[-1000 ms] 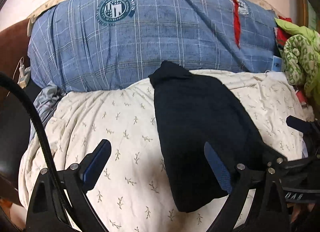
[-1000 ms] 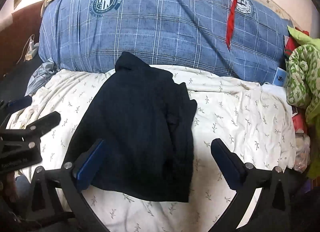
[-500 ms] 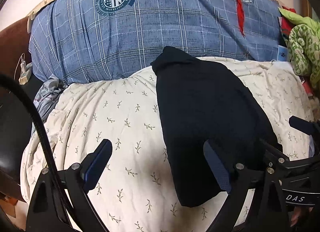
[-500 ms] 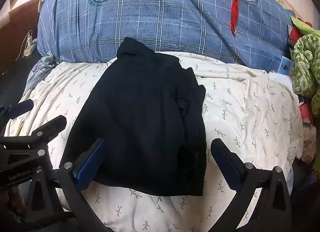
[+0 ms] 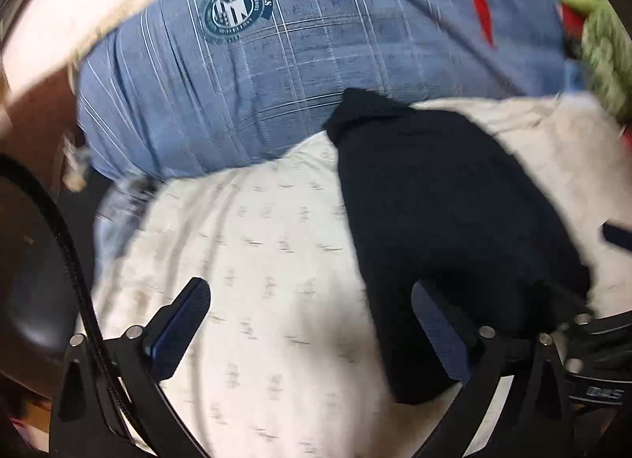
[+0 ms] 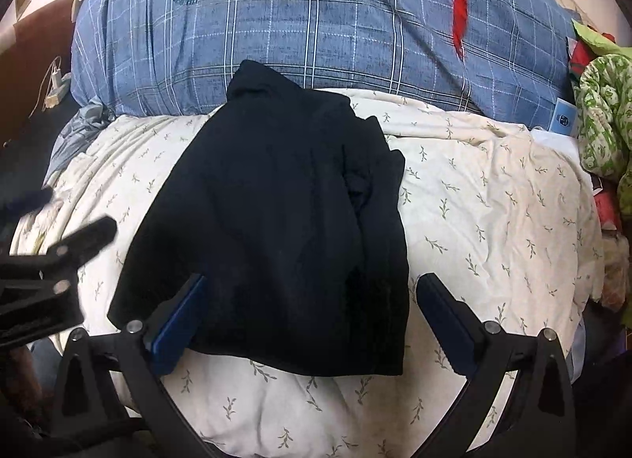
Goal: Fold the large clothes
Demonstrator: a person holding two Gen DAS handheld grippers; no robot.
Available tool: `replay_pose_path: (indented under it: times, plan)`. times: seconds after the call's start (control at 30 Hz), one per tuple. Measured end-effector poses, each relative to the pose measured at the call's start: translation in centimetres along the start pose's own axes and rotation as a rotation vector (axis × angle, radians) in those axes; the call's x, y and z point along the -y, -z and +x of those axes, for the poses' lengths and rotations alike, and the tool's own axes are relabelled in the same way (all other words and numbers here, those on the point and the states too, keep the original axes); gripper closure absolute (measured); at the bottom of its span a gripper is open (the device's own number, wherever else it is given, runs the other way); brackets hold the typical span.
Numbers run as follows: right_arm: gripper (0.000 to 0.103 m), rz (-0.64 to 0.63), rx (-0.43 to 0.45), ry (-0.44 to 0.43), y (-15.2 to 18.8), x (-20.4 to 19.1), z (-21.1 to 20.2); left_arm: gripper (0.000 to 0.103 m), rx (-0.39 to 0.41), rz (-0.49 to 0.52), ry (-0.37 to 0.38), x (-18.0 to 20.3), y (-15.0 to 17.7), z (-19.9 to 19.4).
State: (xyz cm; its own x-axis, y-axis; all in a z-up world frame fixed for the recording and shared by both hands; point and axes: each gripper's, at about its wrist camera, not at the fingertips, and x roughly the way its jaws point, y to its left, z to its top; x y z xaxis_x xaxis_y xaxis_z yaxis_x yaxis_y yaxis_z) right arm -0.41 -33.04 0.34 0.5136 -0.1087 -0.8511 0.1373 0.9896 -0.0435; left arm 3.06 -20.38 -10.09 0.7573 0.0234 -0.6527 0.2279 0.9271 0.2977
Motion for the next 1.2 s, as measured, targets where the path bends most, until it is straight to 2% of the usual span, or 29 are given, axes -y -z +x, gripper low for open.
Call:
replay_pose_path:
  times: [0.13, 0.47, 1.2]
  plan:
    - [0.0, -0.004, -0.001, -0.004, 0.1, -0.2, 0.0, 0.001, -0.036, -0.019, 0.062, 0.0, 0.2, 0.6]
    - [0.0, 0.005, -0.014, -0.007, 0.2, 0.3, 0.1, 0.001, -0.06, -0.065, 0.12, -0.7, 0.3, 1.1]
    - [0.0, -0.01, -0.028, 0.0, 0.2, -0.1, 0.5, 0.001, -0.088, -0.076, 0.159, -0.4, 0.6, 1.7]
